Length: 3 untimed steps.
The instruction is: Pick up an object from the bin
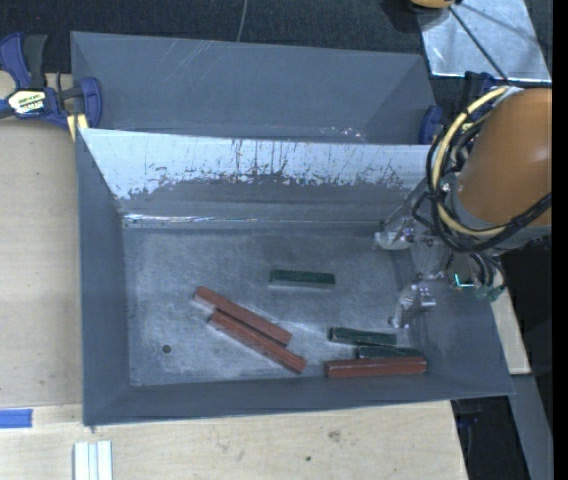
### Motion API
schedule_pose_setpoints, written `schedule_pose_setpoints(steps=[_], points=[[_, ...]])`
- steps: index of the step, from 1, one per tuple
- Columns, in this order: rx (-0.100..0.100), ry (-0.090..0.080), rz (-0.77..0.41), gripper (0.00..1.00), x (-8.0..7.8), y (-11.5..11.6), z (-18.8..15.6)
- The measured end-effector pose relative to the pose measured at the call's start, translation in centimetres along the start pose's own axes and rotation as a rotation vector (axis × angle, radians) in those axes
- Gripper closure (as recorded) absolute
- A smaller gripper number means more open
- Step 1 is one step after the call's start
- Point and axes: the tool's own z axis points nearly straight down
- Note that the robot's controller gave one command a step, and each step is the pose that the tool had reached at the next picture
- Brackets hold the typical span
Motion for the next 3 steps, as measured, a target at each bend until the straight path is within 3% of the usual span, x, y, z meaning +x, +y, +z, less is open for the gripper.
schedule_pose_setpoints(steps=[1, 2, 3], points=[[0.001, -0.007, -0.043, 0.00, -0.6, 0.9, 5.0], [0.001, -0.018, -0.035, 1.00, -5.0, 3.4, 13.6], [0.001, -0.018, -0.035, 1.00, -5.0, 3.4, 13.6]])
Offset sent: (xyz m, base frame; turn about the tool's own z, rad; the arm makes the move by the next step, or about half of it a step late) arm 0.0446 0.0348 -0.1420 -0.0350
